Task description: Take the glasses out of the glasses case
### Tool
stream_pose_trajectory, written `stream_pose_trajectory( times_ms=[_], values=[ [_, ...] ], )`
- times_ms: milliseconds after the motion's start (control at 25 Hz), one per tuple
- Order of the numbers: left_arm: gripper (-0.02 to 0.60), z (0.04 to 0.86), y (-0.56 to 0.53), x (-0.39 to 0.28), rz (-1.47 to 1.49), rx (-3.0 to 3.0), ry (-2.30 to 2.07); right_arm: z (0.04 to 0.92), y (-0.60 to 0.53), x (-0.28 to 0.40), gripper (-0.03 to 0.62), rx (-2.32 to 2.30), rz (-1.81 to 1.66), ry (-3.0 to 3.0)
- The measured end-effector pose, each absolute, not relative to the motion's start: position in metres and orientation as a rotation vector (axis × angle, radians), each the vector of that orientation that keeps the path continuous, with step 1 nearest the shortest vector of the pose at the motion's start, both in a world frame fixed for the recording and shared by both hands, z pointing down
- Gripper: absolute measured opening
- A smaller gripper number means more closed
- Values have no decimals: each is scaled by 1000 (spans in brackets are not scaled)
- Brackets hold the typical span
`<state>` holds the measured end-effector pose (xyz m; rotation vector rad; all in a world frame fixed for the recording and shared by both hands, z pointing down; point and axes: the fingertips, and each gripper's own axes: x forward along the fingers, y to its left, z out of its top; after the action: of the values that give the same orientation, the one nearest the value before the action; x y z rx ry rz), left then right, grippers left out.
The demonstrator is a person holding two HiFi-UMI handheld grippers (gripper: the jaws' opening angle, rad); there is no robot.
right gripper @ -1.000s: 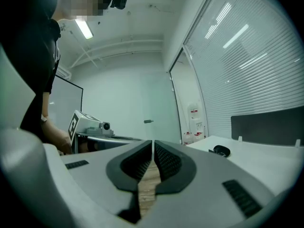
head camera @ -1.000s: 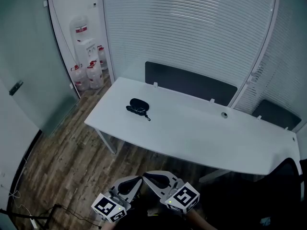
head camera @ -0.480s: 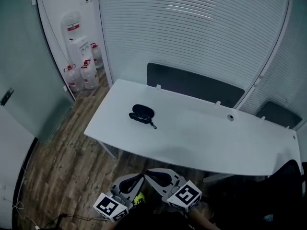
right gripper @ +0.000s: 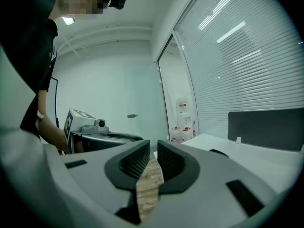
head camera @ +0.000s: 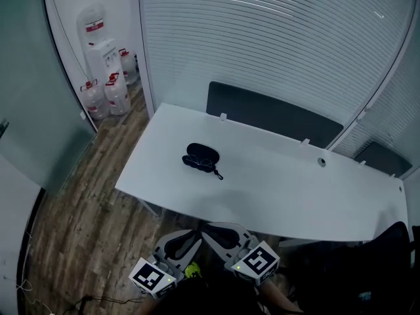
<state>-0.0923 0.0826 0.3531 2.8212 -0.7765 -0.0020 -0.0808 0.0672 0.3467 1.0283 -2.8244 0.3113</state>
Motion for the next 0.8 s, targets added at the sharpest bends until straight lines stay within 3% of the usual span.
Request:
stream_pose_trajectory(
  times_ms=[240, 800],
  values=[
    [103, 337, 59, -96, -131, 2827, -778, 353, 42, -86, 54, 1020, 309, -2796],
    [116, 348, -6, -87, -1, 2806, -857, 355, -21, -75, 54, 980, 282, -2811]
  ],
)
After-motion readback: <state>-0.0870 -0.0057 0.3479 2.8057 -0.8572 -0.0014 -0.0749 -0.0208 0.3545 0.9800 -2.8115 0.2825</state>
